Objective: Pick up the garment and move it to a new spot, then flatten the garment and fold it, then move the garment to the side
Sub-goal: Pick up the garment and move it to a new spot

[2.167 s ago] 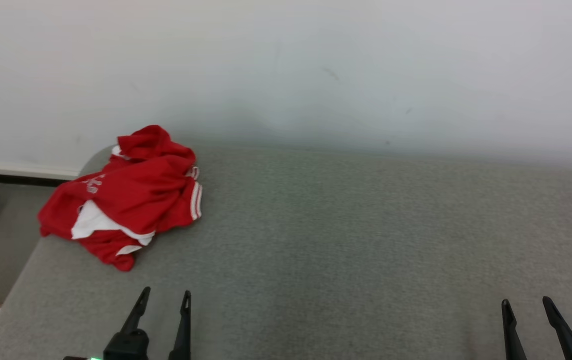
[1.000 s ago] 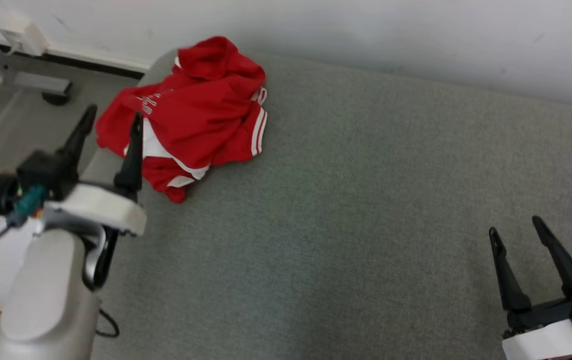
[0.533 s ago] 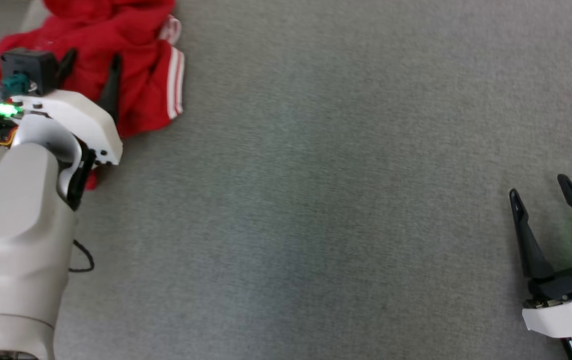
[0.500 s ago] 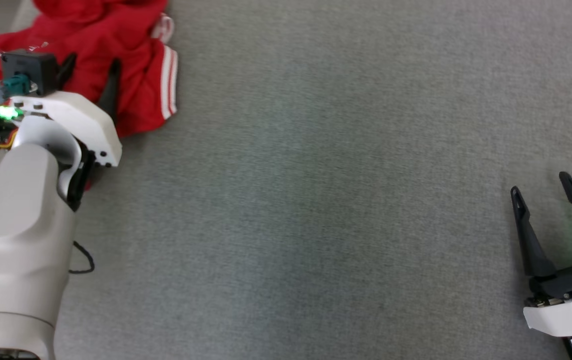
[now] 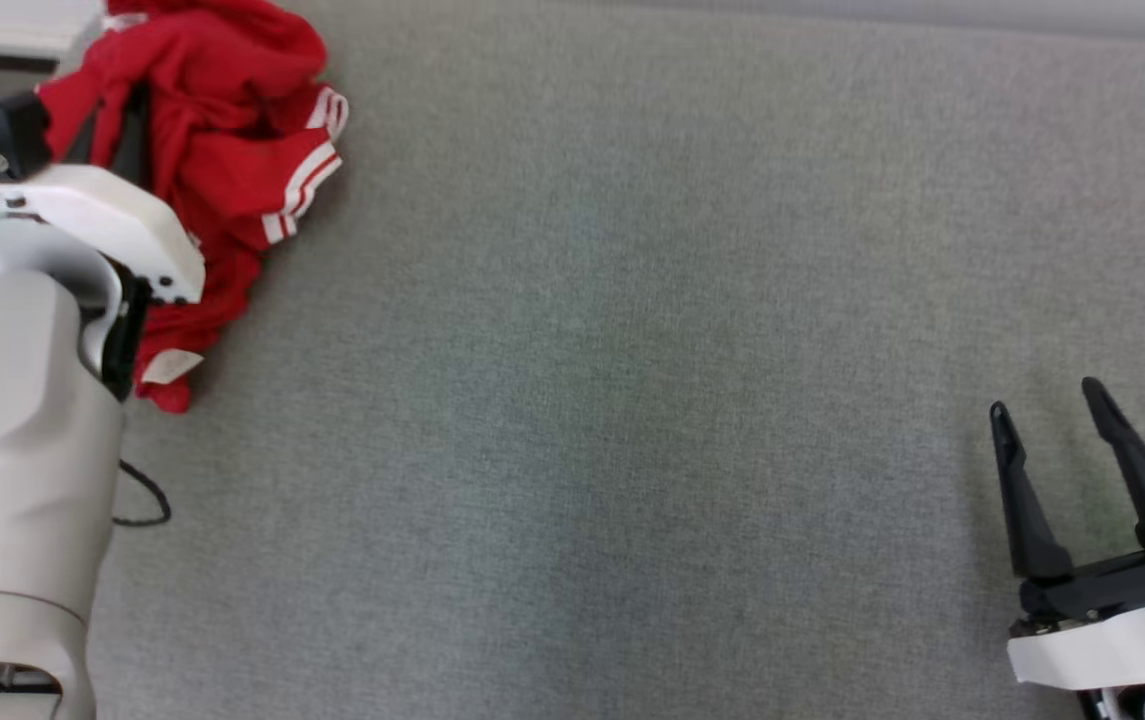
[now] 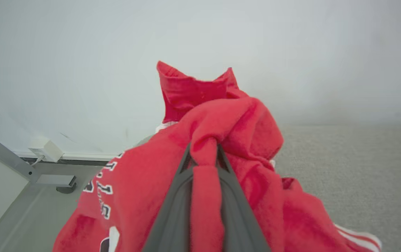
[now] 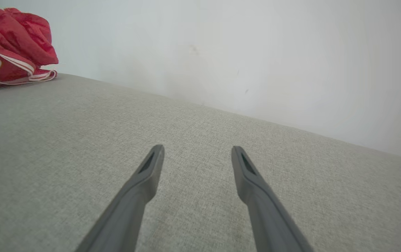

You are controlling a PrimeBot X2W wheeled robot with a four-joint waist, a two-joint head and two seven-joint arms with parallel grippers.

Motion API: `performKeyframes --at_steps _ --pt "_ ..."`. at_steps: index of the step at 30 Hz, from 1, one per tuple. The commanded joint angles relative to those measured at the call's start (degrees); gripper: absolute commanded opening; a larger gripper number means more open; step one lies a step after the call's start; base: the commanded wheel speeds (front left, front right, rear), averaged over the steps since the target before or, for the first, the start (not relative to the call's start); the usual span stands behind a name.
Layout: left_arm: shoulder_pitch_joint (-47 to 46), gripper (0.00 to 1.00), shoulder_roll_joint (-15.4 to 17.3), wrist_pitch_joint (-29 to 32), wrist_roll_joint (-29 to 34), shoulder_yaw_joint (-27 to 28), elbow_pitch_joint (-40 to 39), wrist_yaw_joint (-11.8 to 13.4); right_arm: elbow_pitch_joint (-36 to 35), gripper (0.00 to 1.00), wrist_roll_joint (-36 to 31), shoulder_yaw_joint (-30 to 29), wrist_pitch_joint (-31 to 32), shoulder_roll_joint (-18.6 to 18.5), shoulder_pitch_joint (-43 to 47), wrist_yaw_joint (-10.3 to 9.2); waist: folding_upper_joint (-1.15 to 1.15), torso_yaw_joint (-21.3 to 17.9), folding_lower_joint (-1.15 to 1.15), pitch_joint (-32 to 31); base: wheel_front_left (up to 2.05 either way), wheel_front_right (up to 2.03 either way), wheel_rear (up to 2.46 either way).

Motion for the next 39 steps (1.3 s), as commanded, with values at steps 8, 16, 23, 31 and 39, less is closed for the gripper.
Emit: performKeyframes --at_steps 8,16,23,31,39 --pt "-2.20 0.00 0.99 0.63 -3.26 -1.20 -6.18 -1.83 1.98 1.00 1.51 0.36 0.04 3.23 2.32 -0.10 0.00 -0.67 -0.01 -8.24 0.00 0.00 0.00" --pt "2.45 0.00 0.27 7.46 -11.16 -6.20 -22.00 -2.19 2.87 1.00 2.10 0.17 0.04 5.88 4.10 -0.10 0.00 -3.70 -0.01 -13.07 0.00 0.00 0.00" --pt "9.79 0.00 0.89 17.14 -20.49 -10.47 -43.51 -2.21 2.40 1.00 2.37 -0.92 0.05 7.08 5.79 -0.10 0.00 -8.27 -0.01 -15.27 0.00 0.00 0.00" --pt "17.99 0.00 -3.32 28.49 -31.19 -13.16 -62.75 -0.27 2.25 1.00 2.75 -0.91 0.04 7.97 6.41 -0.10 0.00 -15.58 -0.01 -15.90 0.00 0.00 0.00" --pt "20.46 0.00 -9.71 32.93 -34.65 -19.44 -68.65 1.75 2.53 1.00 3.68 -0.74 0.04 8.92 5.87 -0.10 0.00 -22.40 -0.01 -13.81 0.00 0.00 0.00"
